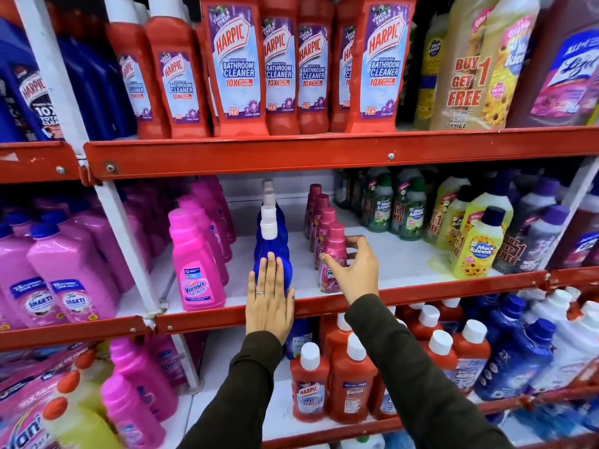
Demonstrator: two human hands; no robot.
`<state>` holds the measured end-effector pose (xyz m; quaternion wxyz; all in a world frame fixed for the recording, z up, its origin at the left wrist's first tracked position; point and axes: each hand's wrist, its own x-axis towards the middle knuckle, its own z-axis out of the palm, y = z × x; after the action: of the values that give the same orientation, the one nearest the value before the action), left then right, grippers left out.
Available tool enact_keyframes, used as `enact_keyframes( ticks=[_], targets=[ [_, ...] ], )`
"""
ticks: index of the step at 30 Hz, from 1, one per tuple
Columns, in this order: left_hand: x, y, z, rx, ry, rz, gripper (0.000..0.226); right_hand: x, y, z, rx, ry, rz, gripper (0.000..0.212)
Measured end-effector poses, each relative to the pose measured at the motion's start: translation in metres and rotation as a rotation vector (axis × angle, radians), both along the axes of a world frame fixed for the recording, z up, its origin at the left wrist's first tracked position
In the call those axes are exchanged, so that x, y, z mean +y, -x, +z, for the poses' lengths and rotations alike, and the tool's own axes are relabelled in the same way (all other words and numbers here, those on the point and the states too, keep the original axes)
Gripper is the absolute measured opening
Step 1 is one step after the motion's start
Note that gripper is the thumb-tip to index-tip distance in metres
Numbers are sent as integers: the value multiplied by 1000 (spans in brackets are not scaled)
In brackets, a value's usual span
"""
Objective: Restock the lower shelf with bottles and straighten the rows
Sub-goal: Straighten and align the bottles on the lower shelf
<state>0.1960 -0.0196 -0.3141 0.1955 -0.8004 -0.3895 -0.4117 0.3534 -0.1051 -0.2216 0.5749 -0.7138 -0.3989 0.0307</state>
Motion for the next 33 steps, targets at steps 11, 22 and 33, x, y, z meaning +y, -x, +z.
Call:
enact_keyframes(
  ticks=[11, 22, 33],
  targets=[
    [-14, -1, 4, -37, 127, -24, 78, -21, 1, -9, 341, -29, 208, 72],
    [-68, -74, 53, -480, 1162, -560, 86, -21, -10, -15, 577, 32, 365, 31],
    [-55, -79, 59, -595, 1347, -566, 70, -26, -10, -17, 501, 50, 363, 32]
  ],
)
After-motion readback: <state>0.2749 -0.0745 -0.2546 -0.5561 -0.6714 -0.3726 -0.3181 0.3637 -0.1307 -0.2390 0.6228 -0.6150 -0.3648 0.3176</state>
